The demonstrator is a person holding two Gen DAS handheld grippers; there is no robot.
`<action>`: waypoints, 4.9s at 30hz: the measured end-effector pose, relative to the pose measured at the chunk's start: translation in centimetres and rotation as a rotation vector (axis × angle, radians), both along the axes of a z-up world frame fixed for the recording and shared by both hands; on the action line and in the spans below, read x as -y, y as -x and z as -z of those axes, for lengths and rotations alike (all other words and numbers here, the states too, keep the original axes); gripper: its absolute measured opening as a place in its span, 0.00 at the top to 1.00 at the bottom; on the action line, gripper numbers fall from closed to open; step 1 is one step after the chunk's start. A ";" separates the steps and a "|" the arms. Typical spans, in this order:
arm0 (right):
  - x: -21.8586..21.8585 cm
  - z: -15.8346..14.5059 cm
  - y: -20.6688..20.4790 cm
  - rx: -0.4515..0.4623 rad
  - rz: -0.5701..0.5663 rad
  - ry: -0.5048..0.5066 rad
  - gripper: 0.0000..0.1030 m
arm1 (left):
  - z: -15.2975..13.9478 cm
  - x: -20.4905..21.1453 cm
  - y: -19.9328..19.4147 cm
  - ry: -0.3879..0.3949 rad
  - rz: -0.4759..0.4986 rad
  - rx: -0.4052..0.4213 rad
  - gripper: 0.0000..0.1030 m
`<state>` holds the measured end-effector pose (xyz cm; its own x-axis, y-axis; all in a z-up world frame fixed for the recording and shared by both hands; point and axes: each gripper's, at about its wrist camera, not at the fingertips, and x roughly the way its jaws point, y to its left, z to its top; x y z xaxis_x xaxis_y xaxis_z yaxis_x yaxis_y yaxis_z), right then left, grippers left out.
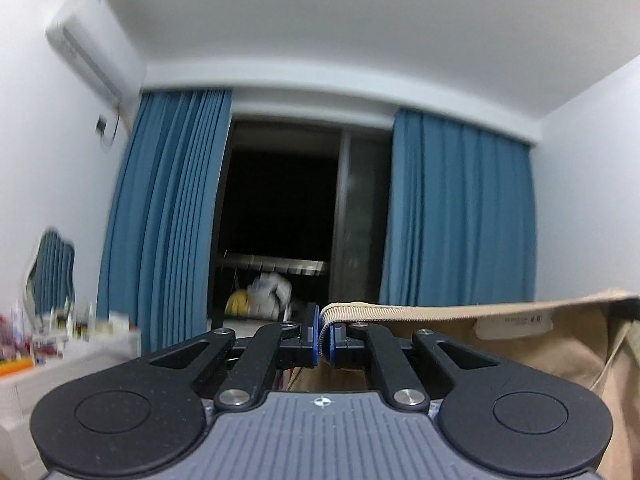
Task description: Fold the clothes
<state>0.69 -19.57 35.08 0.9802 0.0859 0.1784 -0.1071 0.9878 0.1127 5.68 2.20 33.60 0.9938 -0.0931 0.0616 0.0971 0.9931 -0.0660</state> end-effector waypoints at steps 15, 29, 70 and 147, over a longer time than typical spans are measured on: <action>0.8 28.2 -35.6 -0.402 0.060 -0.103 0.95 | 31.5 1.2 -40.5 -0.040 -0.073 -0.377 0.94; 1.0 45.0 -46.7 -0.718 0.024 -0.155 0.78 | 52.2 -2.9 -52.8 -0.024 -0.099 -0.679 0.49; 12.3 49.5 -31.7 -0.739 -0.089 -0.638 0.91 | 43.4 -4.7 -11.5 0.208 -0.027 -0.739 0.07; 27.0 50.8 -28.3 -0.375 0.028 -1.143 0.40 | 50.3 17.7 -2.9 0.042 0.982 -0.964 0.97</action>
<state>29.00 -46.55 -15.67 0.9864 0.0419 -0.1588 0.1394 0.2977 0.9444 8.59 -15.53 -16.72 0.1720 -0.7903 -0.5881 0.6503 0.5395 -0.5347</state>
